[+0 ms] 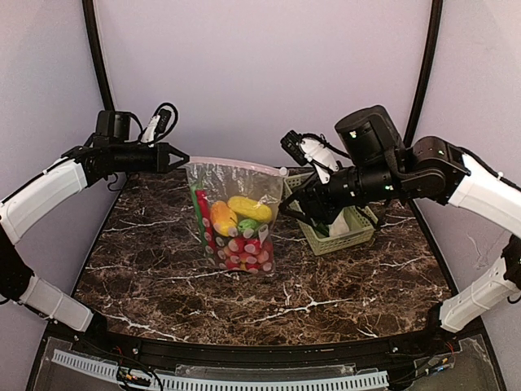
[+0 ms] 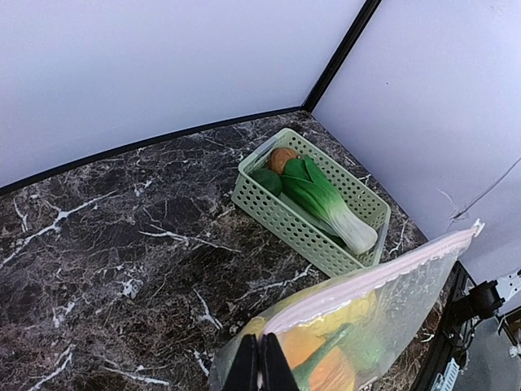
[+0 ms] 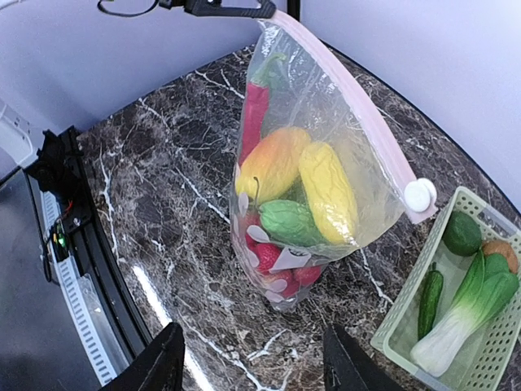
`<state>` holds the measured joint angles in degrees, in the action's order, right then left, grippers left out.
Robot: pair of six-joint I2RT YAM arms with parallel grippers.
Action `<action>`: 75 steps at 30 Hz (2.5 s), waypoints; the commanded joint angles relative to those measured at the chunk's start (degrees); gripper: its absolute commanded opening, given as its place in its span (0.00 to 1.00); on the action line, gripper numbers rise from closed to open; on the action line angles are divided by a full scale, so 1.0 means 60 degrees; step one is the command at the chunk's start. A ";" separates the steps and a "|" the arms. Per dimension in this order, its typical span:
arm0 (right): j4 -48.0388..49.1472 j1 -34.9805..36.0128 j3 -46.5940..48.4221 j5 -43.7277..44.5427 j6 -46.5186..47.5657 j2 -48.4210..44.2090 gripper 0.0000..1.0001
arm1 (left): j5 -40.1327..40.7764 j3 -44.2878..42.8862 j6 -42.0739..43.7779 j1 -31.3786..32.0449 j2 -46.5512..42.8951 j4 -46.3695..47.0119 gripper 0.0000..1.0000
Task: Place the food in the zip-top bag and seal the zipper
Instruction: Place the zipper food storage bag at the center of the board, then reset both arms
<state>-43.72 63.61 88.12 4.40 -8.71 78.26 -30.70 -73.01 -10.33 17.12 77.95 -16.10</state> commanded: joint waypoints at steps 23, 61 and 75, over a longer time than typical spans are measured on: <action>0.2694 -0.3936 -0.3341 -0.1198 -0.1401 -0.1390 0.98 | 0.2887 0.2247 -0.0973 -0.0581 -0.1011 0.1236 0.99; 1.4725 -1.1686 -1.3571 -0.0351 0.0037 -0.3824 0.99 | 0.6015 0.9631 0.0706 -0.3558 -0.0282 1.1272 0.99; 1.4615 -1.1688 -1.3397 -0.0579 0.0001 -0.3409 0.99 | 0.6445 0.9651 0.0813 -0.3557 -0.0286 1.1039 0.99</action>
<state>42.00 -6.17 7.49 0.71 -9.06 57.45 7.46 -15.42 -5.98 -4.12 76.40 49.23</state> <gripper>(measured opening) 0.987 0.987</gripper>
